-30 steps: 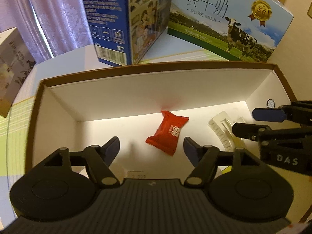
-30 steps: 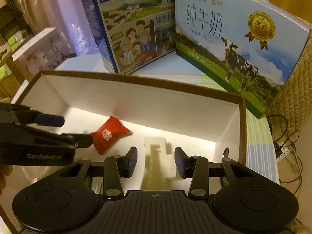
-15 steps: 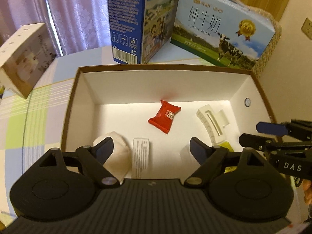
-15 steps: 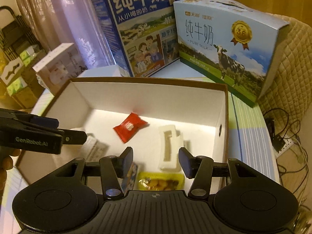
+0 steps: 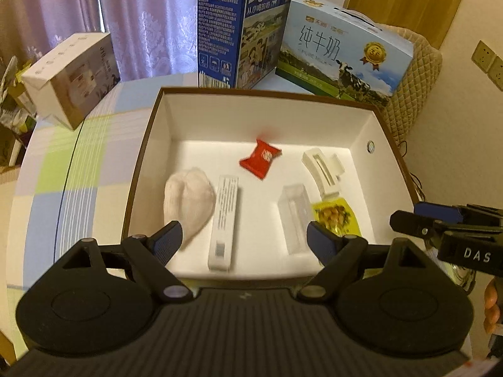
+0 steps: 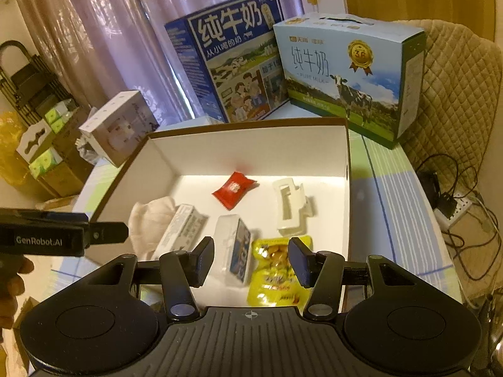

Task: Organize objects
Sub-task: 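Move both tools back toward the green medicine box and toothpaste tube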

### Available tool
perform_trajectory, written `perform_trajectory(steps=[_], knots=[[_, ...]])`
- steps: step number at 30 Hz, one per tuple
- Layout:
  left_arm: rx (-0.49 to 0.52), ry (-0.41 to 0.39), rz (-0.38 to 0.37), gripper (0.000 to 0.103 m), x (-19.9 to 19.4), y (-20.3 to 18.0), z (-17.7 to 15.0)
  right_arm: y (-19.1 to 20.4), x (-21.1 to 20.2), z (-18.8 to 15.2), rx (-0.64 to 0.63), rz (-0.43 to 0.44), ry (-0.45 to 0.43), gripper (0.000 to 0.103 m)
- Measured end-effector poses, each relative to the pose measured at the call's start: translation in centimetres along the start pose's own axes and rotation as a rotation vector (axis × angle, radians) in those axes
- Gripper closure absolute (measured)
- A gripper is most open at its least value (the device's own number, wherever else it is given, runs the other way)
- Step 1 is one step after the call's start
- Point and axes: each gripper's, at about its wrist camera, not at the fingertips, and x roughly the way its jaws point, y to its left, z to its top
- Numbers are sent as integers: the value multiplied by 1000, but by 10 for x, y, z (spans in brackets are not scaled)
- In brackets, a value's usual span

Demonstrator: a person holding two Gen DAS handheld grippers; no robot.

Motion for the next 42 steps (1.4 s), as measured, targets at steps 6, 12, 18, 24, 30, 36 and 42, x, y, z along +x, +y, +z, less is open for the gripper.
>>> perform_trajectory(steps=[6, 12, 18, 24, 30, 36, 42], knots=[[-16, 15, 15, 19, -21, 4, -28, 11, -23, -21, -5, 13, 1, 53], [-34, 21, 25, 19, -37, 7, -53, 22, -41, -41, -10, 21, 2, 53], [-62, 46, 42, 19, -47, 13, -78, 28, -53, -61, -10, 20, 17, 53], [-71, 66, 48, 19, -56, 15, -99, 32, -62, -79, -8, 20, 35, 53], [-83, 87, 39, 19, -61, 16, -114, 35, -68, -94, -12, 21, 52, 53], [-86, 117, 27, 19, -59, 15, -129, 32, -68, -112, -2, 11, 84, 53], [-88, 134, 13, 19, -58, 13, -138, 27, -65, -124, 10, 2, 115, 53]])
